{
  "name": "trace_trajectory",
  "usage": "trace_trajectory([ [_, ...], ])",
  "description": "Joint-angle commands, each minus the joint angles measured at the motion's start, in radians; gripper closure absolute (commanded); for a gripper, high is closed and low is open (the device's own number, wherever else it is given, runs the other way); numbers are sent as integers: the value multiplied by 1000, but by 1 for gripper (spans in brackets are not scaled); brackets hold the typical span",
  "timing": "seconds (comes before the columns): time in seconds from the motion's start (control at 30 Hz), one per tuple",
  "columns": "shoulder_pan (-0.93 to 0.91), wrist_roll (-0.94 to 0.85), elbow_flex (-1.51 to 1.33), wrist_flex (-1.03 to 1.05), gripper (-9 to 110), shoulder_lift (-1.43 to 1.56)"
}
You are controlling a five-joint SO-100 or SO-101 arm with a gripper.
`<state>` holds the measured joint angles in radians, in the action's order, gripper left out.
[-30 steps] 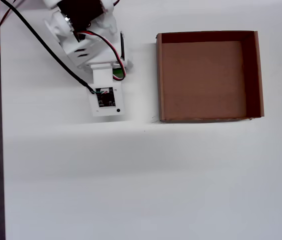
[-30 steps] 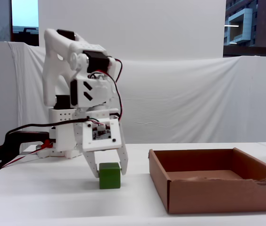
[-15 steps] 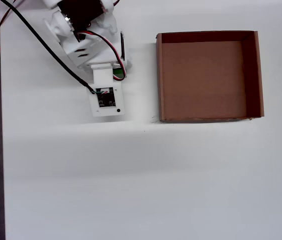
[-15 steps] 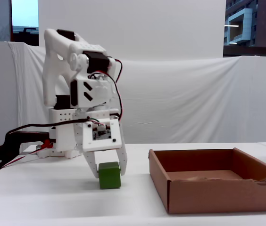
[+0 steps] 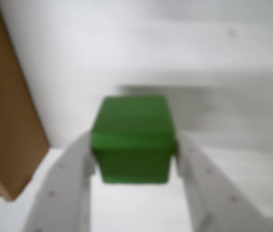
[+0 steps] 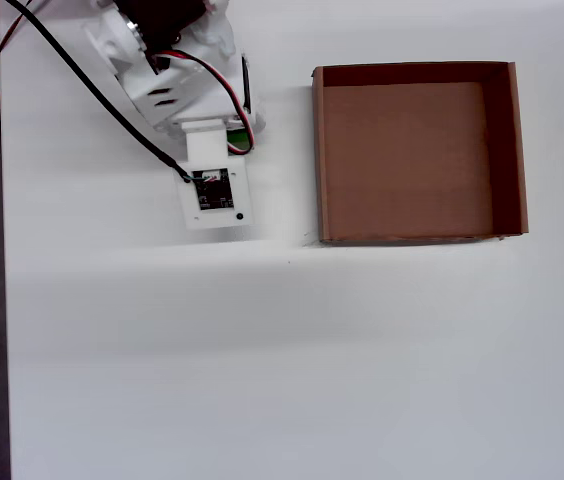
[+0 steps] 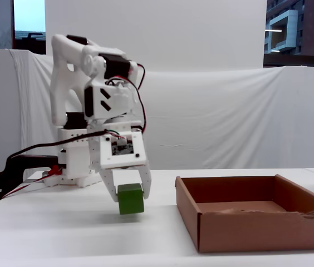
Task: Grasp a green cube and put it in a box.
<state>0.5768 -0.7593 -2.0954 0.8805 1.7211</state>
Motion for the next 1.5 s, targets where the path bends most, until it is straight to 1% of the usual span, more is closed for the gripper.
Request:
trace_trajectory([
  [0.0, 21, 0, 77, 15, 86, 58],
  [0.33, 118, 0, 272, 127, 86, 60],
  [0.6, 187, 0, 360, 156, 86, 23],
  [0.93, 288, 8, 588, 209, 86, -196],
  [1.47, 373, 9, 686, 213, 86, -342],
])
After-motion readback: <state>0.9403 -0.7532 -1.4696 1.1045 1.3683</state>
